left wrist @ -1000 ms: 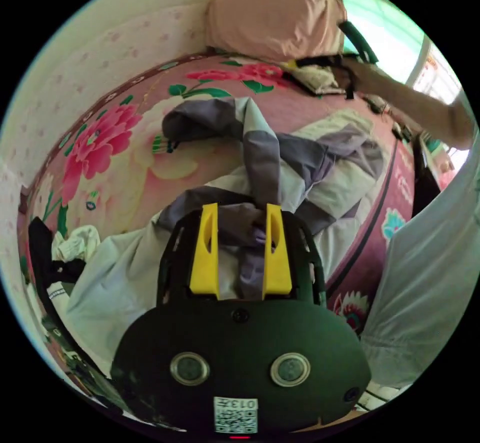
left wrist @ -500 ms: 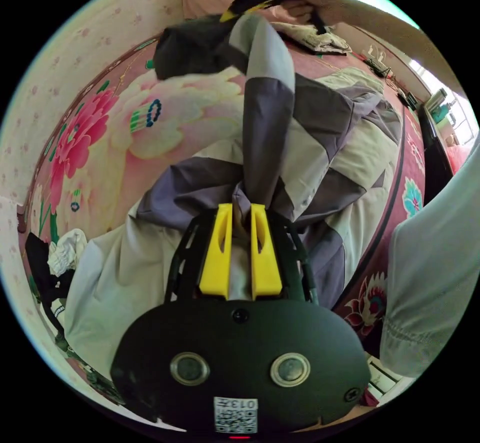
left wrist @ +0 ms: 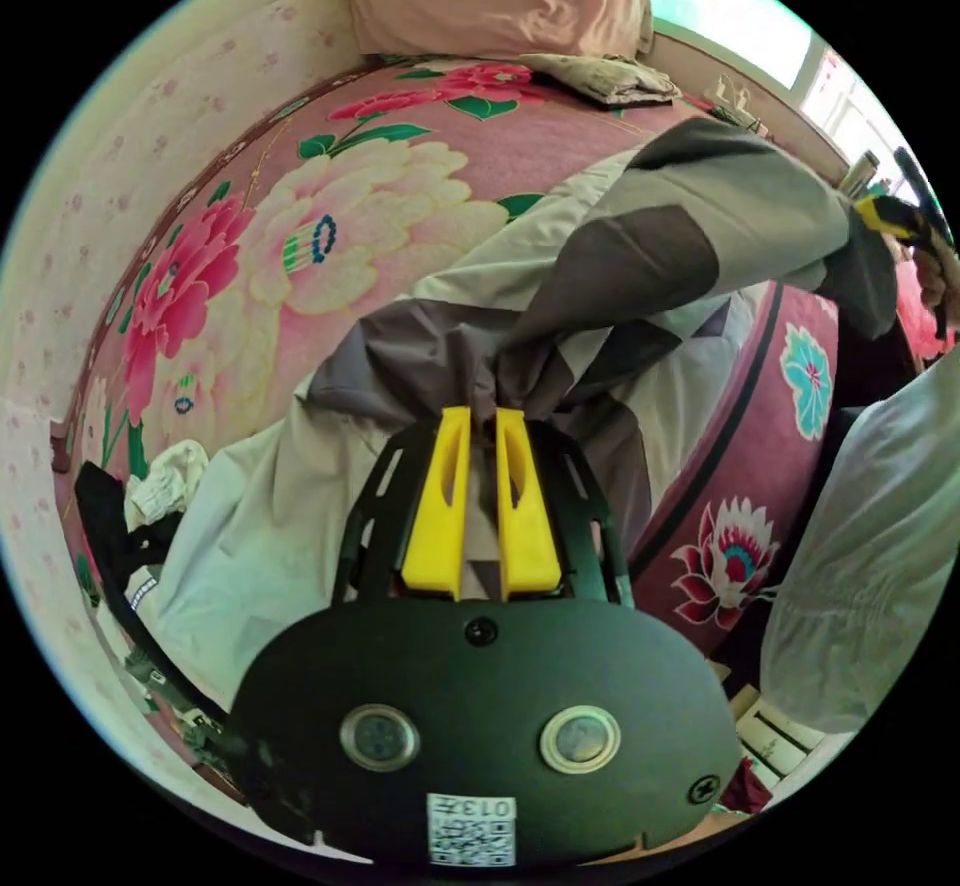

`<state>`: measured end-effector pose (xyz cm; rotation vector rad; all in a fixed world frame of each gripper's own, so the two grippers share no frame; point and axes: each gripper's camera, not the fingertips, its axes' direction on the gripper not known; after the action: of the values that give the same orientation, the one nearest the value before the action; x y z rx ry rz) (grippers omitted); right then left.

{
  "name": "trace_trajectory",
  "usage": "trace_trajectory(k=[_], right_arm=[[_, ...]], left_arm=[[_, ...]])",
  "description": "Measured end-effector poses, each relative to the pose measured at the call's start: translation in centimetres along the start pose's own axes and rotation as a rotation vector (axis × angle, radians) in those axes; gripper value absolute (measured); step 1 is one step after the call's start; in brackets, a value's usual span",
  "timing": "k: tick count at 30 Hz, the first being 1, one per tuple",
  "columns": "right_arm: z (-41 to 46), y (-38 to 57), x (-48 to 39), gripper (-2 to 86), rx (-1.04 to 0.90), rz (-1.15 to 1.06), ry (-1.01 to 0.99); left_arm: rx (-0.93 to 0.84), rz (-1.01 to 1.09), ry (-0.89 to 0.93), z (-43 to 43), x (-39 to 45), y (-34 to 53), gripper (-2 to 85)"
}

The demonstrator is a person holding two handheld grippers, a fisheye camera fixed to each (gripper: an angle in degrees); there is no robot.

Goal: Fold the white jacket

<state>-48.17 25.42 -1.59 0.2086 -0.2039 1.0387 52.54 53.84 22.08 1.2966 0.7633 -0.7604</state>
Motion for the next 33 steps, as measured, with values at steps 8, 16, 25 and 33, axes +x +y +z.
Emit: trace_trajectory(k=[8,16,25,33], right_arm=[[-4.2,2.8,5.5,8.6,0.084,-0.157,0.199],[5.2,7.4,8.6,13.2,-0.135,-0.379,0.415],[0.2,4.8,10.3,3.7,-0.149,-0.463,0.007],[-13.4,5.7,9.2,2.6,-0.019,-0.55,-0.534]], left_arm=[[0.029,0.17,-0.174,-2.4,6.1,1.8,9.2],[0.047,0.282,-0.293,2.1,10.6,-3.9,14.8],[-0.048,0.51,-0.245,3.6,11.3,-6.3,3.0],[-0.101,0.666,-0.195,4.9,10.1,-5.6,1.2]])
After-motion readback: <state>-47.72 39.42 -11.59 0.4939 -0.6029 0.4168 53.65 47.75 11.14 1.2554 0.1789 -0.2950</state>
